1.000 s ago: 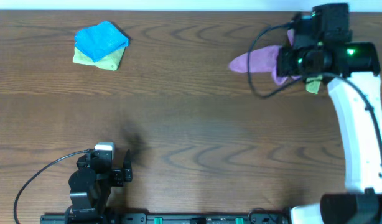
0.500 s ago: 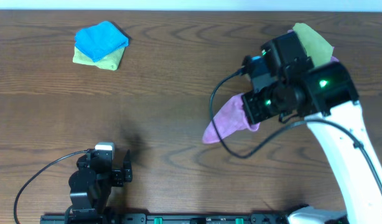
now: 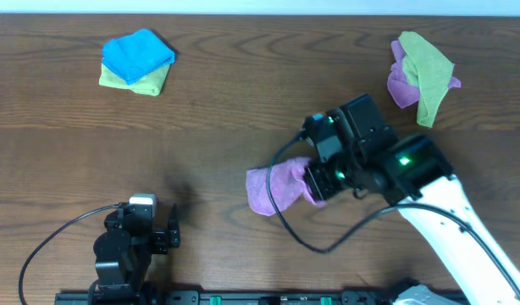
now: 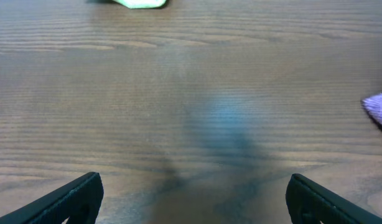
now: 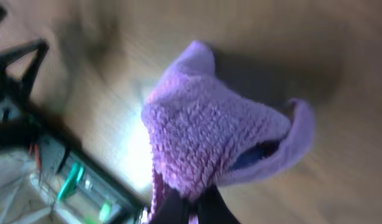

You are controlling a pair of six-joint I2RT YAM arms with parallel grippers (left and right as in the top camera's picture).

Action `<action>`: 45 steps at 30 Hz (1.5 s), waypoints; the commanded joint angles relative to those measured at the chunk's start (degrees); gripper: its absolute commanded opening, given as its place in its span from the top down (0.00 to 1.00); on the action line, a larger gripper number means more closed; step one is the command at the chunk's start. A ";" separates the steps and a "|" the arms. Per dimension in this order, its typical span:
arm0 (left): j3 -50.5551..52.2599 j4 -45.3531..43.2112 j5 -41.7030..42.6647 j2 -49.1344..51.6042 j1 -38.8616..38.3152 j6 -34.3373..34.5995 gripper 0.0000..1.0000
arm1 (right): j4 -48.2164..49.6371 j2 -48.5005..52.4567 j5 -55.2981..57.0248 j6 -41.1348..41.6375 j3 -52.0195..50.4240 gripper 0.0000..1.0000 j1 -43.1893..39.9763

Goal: Fold the cloth
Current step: 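Lift the purple cloth with the right gripper and drag it toward center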

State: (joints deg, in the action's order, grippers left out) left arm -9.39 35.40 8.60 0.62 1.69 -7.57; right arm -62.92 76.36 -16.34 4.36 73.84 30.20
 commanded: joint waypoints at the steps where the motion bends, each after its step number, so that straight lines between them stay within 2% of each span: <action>1: 0.37 -0.11 -0.20 -0.39 -0.24 -0.79 0.05 | 9.25 3.50 2.12 0.92 -2.29 0.98 0.17; 4: 0.37 -0.13 -0.22 -0.39 -0.24 -0.79 0.05 | 21.66 9.68 11.39 0.94 -2.43 0.98 -0.63; 5: 0.37 -0.15 -0.20 -0.39 -0.24 -0.79 0.05 | 26.34 12.02 15.21 0.96 -2.38 0.96 -0.94; 6: 0.37 -0.13 -0.20 -0.39 -0.24 -0.79 0.05 | 31.67 14.64 19.37 1.25 -2.32 0.78 -1.27; 7: 0.37 -0.15 -0.20 -0.39 -0.24 -0.79 0.05 | 35.80 16.81 22.47 1.44 -2.14 0.48 -1.55; 8: 0.37 -0.13 -0.20 -0.39 -0.24 -0.79 0.05 | 39.71 19.08 25.24 1.40 -1.64 0.24 -1.84; 10: 0.37 -0.13 -0.20 -0.39 -0.24 -0.79 0.05 | 41.68 20.96 26.64 1.38 -0.37 0.06 -2.19; 11: 0.37 -0.13 -0.17 -0.39 -0.24 -0.79 0.05 | 41.42 21.20 26.62 1.42 0.35 0.01 -2.40; 19: 0.37 -0.13 -0.17 -0.39 -0.24 -0.79 0.05 | 30.21 18.51 25.03 8.02 2.51 0.01 -3.06; 29: 0.37 -0.13 -0.17 -0.39 -0.24 -0.79 0.04 | 22.67 25.44 1.55 8.07 2.08 0.04 -5.42; 34: 0.37 -0.13 -0.17 -0.39 -0.24 -0.79 0.05 | 22.69 30.86 -5.95 10.93 2.08 0.16 -5.35; 39: 0.37 -0.13 -0.17 -0.39 -0.24 -0.79 0.05 | 23.06 36.26 -6.62 14.16 2.08 0.16 -5.38; 45: 0.37 -0.13 -0.17 -0.39 -0.24 -0.76 0.04 | 26.62 39.17 -7.93 14.64 2.08 0.24 -5.35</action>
State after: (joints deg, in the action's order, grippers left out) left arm -9.39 35.38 8.58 0.62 1.69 -7.57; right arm -37.34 114.98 -22.13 17.58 75.31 24.97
